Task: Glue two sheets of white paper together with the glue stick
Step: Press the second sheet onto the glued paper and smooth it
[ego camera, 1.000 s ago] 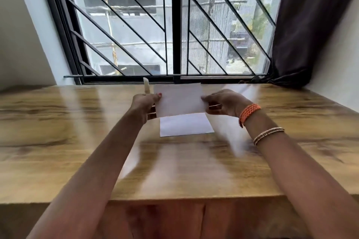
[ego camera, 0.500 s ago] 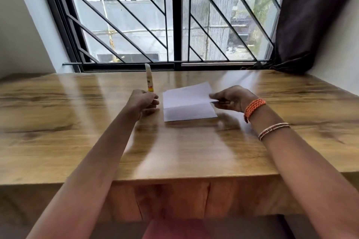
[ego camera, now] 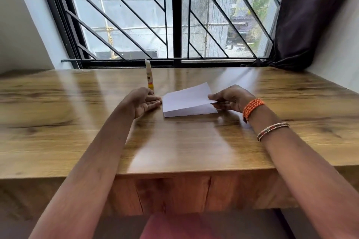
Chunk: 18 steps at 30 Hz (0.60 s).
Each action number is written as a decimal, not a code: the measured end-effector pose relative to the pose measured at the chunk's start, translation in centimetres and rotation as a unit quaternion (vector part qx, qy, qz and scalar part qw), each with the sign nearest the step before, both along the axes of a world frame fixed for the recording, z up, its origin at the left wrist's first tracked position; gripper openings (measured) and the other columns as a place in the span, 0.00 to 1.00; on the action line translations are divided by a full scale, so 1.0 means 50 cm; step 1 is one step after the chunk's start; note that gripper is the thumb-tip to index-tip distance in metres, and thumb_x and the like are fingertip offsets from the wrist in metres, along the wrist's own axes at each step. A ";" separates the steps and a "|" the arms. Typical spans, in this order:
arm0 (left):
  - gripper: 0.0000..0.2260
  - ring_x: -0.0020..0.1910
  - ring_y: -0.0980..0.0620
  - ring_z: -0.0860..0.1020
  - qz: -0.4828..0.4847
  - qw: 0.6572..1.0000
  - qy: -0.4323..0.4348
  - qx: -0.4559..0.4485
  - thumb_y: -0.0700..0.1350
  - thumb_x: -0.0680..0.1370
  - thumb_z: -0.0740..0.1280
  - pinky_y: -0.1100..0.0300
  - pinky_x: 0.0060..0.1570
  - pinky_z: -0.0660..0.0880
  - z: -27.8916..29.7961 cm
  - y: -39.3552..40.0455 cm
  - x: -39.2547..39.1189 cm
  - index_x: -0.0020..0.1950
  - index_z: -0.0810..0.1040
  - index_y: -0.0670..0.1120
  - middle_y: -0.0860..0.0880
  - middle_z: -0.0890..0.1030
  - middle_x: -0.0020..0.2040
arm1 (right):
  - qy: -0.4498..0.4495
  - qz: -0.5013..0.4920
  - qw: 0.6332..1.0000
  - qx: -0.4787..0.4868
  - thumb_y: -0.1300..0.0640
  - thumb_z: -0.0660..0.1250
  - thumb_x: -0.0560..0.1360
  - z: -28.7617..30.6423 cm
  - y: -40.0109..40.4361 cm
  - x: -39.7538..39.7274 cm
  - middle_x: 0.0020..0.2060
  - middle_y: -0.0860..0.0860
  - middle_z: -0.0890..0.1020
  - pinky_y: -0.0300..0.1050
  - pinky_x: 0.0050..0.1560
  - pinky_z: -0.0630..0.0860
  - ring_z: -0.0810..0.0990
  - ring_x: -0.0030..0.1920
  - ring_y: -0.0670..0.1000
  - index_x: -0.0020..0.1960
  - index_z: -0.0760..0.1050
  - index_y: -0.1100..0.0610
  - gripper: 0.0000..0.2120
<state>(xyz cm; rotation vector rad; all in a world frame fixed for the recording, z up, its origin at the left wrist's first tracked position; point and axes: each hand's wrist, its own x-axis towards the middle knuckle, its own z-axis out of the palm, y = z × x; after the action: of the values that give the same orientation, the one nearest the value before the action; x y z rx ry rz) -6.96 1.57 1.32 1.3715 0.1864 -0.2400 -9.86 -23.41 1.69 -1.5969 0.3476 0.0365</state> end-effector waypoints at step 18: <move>0.08 0.40 0.48 0.78 -0.011 1.000 0.001 -0.005 0.36 0.79 0.51 0.63 0.28 0.79 0.003 -0.005 0.003 0.56 0.65 0.37 0.38 0.77 0.42 | -0.028 -0.016 0.999 -0.043 0.70 0.74 0.67 -0.007 0.003 0.008 0.42 0.60 0.79 0.38 0.24 0.78 0.80 0.38 0.54 0.61 0.71 0.72 0.24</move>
<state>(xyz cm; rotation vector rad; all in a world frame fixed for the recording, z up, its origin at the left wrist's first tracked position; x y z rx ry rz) -6.82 1.30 1.47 1.3639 0.1707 -0.2603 -9.46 -23.25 1.36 -1.6739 0.3358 -0.0486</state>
